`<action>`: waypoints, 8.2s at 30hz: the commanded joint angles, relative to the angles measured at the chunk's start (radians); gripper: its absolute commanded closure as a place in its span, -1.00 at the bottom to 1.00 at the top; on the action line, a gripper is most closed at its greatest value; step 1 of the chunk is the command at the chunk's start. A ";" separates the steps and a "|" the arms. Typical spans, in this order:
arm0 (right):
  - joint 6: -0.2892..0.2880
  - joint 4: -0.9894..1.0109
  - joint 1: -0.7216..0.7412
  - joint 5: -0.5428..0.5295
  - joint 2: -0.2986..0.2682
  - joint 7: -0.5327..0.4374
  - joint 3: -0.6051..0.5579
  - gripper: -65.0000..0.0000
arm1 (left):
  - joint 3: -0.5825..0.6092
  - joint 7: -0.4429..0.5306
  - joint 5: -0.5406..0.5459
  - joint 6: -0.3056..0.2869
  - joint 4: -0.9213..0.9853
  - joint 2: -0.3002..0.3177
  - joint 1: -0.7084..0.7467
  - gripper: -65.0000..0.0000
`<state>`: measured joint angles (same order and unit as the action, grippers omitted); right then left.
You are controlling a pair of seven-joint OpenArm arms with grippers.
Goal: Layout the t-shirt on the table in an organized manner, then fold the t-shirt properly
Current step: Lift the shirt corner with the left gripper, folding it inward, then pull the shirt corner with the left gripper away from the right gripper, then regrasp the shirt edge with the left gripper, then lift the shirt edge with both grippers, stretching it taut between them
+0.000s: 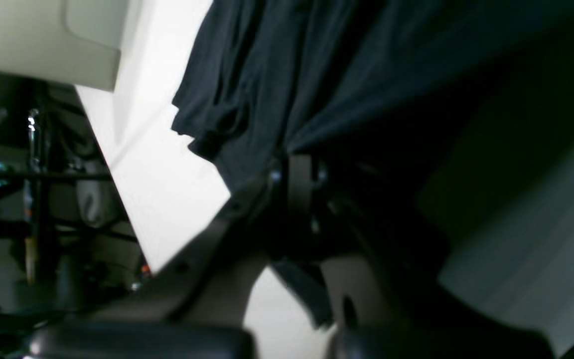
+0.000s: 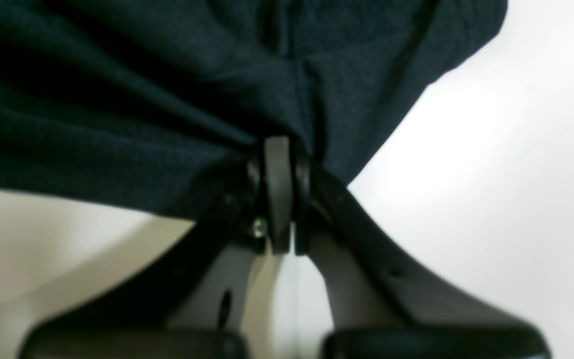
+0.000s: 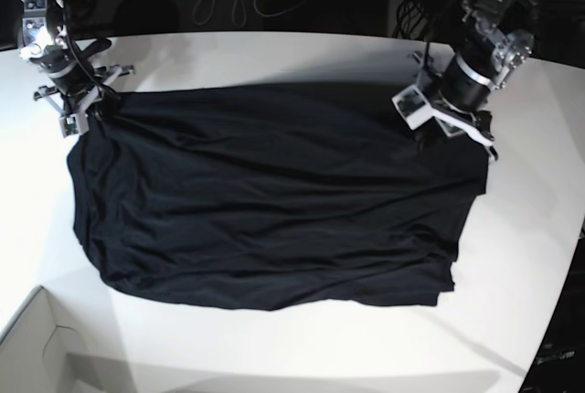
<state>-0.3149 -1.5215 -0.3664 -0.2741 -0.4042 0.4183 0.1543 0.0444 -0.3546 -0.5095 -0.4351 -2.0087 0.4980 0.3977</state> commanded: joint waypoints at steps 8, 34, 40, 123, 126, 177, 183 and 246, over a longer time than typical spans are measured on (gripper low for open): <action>-0.003 0.006 -0.016 0.019 -0.005 0.077 -0.005 1.00 | -0.007 0.012 -0.002 0.014 -0.019 0.077 -0.070 1.00; -0.003 0.005 -0.013 0.019 0.015 0.073 -0.005 1.00 | 0.199 0.002 -0.005 0.014 0.064 -0.037 0.037 1.00; -0.003 0.005 -0.013 0.019 0.015 0.072 -0.005 1.00 | 0.246 0.001 -0.005 0.015 0.173 -0.078 0.048 1.00; -0.003 -0.012 -0.069 0.019 0.051 0.070 -0.019 1.00 | -0.837 0.002 0.865 0.014 0.420 -0.365 0.063 1.00; -0.003 -0.012 -0.070 0.019 0.038 0.070 -0.019 1.00 | -0.842 0.001 0.865 0.014 0.418 -0.364 0.056 1.00; -0.003 -0.129 -0.073 0.017 0.047 0.080 0.093 1.00 | -0.977 -0.099 0.944 -0.132 0.305 -0.338 0.034 0.14; -0.003 -0.129 -0.070 0.019 0.038 0.080 0.095 0.89 | -0.998 -0.102 0.944 -0.132 0.300 -0.339 -0.010 0.14; -0.005 -0.178 -0.148 0.019 0.146 0.070 0.035 0.19 | -0.858 -0.100 0.943 -0.133 0.518 -0.474 0.036 1.00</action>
<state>-0.3172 -1.6947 -0.5072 -0.2481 -0.2520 0.4690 0.1879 -0.8097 -0.4530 0.4339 -0.5720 -1.4773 0.0162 0.4240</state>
